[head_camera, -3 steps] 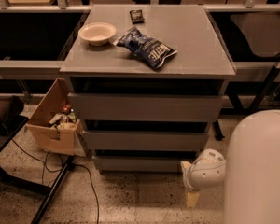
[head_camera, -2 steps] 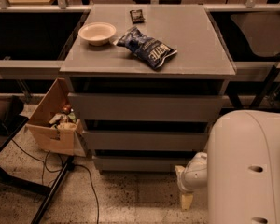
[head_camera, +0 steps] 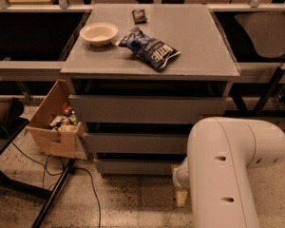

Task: Open bottom drawer

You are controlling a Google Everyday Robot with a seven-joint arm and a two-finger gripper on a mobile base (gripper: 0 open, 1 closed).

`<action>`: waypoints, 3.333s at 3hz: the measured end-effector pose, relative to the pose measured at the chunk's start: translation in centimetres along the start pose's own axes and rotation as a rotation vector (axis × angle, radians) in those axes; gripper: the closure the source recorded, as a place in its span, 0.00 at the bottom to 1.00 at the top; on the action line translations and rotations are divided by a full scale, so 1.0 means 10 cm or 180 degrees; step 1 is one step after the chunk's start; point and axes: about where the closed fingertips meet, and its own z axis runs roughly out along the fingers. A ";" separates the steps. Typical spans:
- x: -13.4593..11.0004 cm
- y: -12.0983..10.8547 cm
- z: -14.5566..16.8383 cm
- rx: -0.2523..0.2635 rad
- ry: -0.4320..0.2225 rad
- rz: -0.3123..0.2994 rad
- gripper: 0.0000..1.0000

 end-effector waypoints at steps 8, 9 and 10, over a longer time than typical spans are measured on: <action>0.16 -0.55 0.70 0.0000 0.0219 0.0335 1.00; 0.31 -0.35 0.64 -0.0077 0.0276 0.0409 1.00; 0.42 -0.32 0.56 -0.0060 0.0336 0.0446 1.00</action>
Offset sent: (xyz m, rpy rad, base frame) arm 0.1029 0.0089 -0.0534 -0.0265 -0.0574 -0.0826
